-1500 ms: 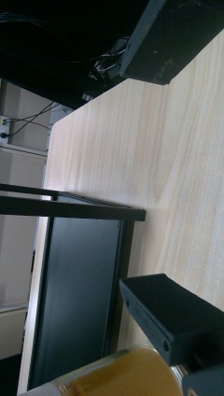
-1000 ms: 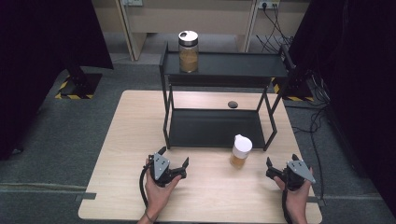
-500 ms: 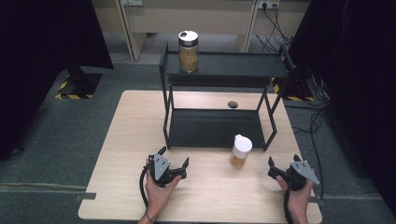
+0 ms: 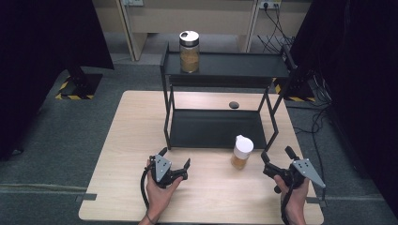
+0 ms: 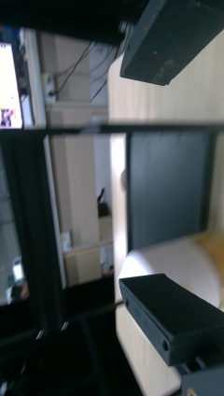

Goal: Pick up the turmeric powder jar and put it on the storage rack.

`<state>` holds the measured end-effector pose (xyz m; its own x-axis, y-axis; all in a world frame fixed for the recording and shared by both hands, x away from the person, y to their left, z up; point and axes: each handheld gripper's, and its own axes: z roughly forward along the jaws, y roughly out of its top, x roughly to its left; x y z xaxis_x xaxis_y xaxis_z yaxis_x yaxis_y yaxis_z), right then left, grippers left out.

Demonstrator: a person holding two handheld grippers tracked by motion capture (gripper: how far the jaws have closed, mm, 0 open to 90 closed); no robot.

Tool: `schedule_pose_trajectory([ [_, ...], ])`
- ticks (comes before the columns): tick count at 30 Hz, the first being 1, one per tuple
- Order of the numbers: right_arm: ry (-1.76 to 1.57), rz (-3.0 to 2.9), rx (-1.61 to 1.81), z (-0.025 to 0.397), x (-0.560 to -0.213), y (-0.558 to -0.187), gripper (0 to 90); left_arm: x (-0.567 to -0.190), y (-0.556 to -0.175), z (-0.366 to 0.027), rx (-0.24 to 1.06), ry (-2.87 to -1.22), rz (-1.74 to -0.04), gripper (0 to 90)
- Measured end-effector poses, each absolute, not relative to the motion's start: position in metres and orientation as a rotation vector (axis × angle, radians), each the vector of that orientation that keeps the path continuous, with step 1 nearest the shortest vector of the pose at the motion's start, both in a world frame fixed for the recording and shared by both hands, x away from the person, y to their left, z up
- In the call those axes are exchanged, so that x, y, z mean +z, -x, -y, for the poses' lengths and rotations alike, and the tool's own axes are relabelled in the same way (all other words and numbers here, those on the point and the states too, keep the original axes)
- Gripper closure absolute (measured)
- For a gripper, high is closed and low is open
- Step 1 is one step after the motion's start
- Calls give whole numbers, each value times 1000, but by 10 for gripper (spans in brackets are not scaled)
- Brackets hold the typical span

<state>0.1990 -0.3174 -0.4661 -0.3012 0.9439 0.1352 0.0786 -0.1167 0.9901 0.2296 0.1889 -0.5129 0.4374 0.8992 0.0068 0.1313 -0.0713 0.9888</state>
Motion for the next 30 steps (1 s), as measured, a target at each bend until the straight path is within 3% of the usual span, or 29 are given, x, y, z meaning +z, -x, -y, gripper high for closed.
schedule_pose_trajectory([
  [12, -1067, -1514, 1527, 291, -453, -212, 23, -512, -230, -190, 815, -1522, -950, 19],
  [30, -1024, -1665, 1439, 267, -468, -244, 78, -512, -231, -191, 810, -1521, -951, 20],
])
